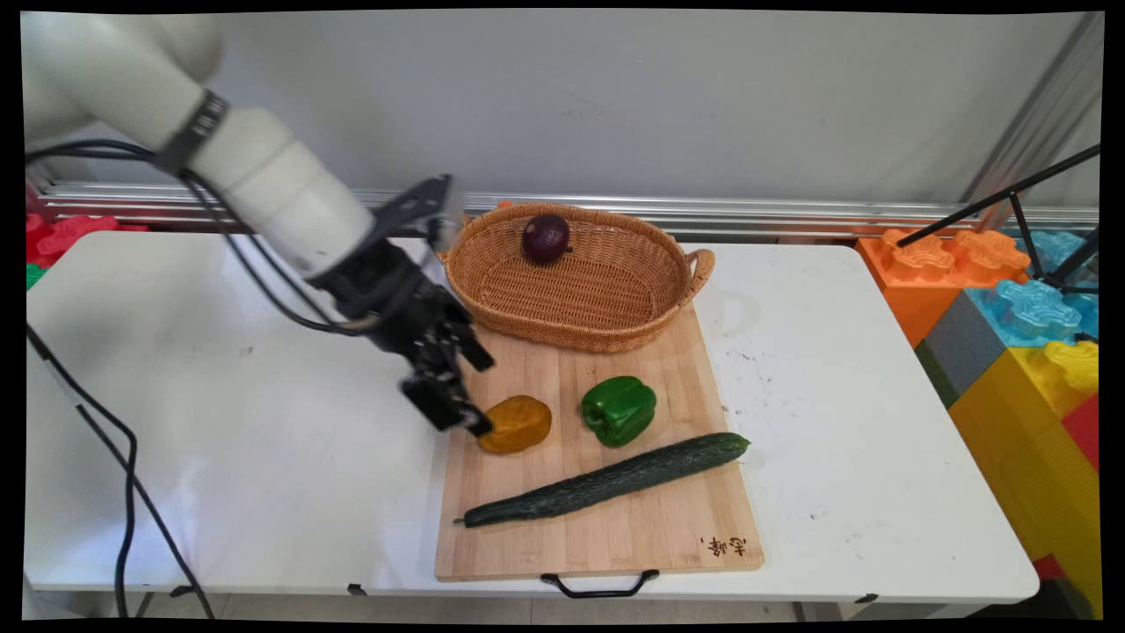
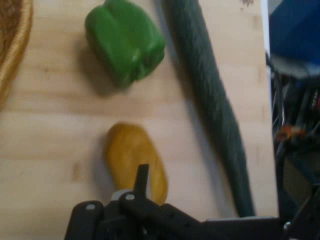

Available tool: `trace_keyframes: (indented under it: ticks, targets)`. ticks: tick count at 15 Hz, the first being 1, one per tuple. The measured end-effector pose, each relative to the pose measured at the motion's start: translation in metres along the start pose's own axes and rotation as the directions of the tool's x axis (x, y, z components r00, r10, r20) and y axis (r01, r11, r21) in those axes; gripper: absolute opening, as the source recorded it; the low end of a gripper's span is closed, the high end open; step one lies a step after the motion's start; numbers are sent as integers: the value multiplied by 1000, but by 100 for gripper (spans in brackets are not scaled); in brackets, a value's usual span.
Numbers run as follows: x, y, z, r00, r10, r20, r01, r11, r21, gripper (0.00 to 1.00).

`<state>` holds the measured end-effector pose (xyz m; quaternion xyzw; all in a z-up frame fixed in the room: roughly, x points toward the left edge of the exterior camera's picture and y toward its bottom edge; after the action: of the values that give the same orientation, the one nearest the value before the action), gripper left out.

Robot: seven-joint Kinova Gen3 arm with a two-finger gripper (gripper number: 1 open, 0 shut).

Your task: Pick up the cucumber from the cutting board

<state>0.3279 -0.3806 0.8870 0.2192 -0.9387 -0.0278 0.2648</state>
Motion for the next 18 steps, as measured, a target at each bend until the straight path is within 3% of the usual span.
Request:
trace_keyframes:
  ticks: [7, 18]
  targets:
    - [36, 13, 63, 989, -145, 15, 145, 989, -9, 100]
    - [41, 20, 132, 965, -251, 75, 251, 968, 17, 100]
